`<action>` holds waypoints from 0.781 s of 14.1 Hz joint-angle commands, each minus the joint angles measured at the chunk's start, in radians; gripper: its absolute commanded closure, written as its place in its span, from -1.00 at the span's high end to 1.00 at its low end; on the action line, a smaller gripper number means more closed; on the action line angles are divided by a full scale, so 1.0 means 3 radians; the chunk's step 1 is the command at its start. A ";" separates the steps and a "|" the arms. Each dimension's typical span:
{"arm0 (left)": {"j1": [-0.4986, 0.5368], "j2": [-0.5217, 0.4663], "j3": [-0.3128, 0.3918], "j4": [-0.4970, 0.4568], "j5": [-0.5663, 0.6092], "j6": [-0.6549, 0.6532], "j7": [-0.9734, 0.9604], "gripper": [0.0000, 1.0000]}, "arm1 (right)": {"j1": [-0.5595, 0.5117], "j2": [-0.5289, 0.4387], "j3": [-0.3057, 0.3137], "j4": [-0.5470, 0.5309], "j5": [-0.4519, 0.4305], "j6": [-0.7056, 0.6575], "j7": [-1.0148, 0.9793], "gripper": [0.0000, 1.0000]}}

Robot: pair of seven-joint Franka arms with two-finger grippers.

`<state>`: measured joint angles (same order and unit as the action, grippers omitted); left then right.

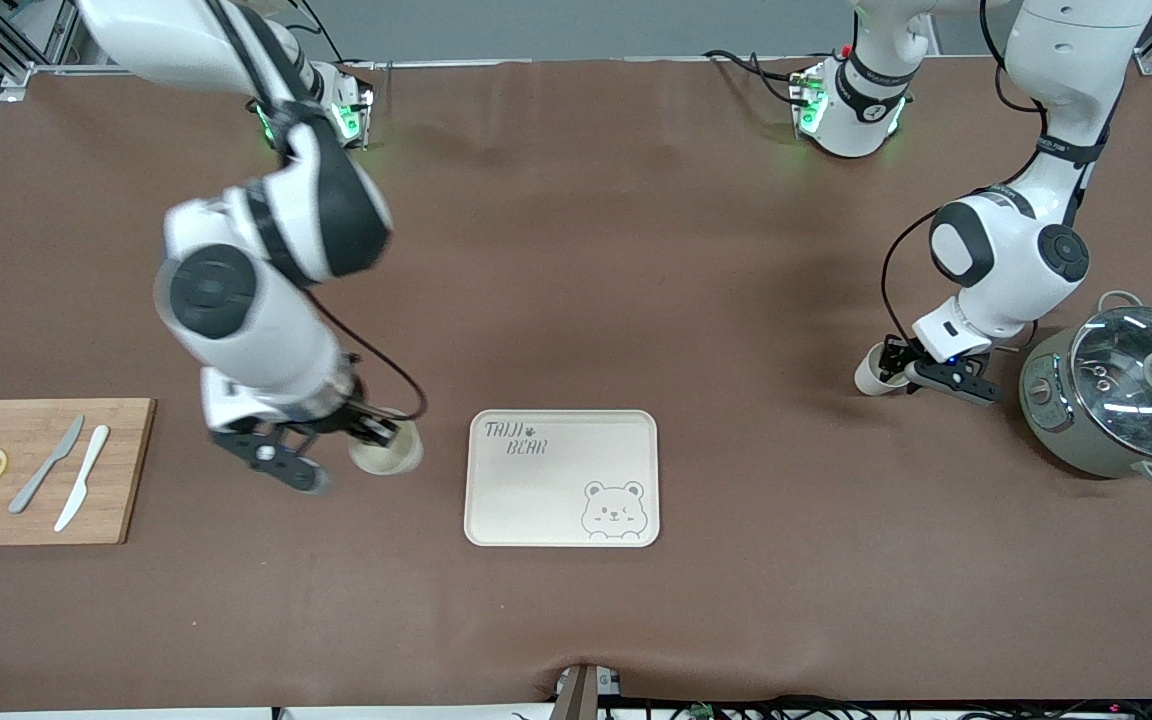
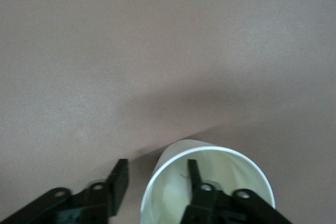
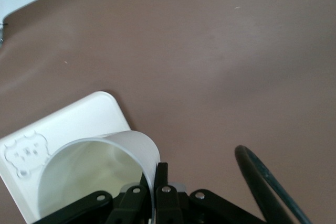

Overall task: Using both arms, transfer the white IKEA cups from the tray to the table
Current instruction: 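Lower the cups onto the table with both grippers and release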

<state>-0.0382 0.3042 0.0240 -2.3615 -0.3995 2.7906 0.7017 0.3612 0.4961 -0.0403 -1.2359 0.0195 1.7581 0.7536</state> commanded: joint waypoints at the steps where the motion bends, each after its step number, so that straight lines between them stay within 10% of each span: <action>1: 0.0040 -0.0012 -0.0024 0.0028 -0.0105 0.0030 0.0100 1.00 | -0.0410 -0.0410 0.0058 -0.0221 0.0165 -0.0357 -0.0710 -1.00; 7: 0.0041 -0.0195 0.0012 0.0028 -0.0075 -0.0189 0.0090 1.00 | -0.1055 -0.0897 0.0042 -0.1003 0.0155 -0.0252 -0.1826 -1.00; 11: 0.0041 -0.0370 0.0119 0.0226 -0.0064 -0.0720 -0.0012 1.00 | -0.1255 -0.0902 0.0048 -0.1662 0.0155 0.0611 -0.2164 -1.00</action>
<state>-0.0319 0.2367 0.0397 -2.3293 -0.3997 2.6690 0.7001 0.0081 0.2640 -0.0452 -1.6059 0.0579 1.8315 0.1340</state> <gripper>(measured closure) 0.000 0.960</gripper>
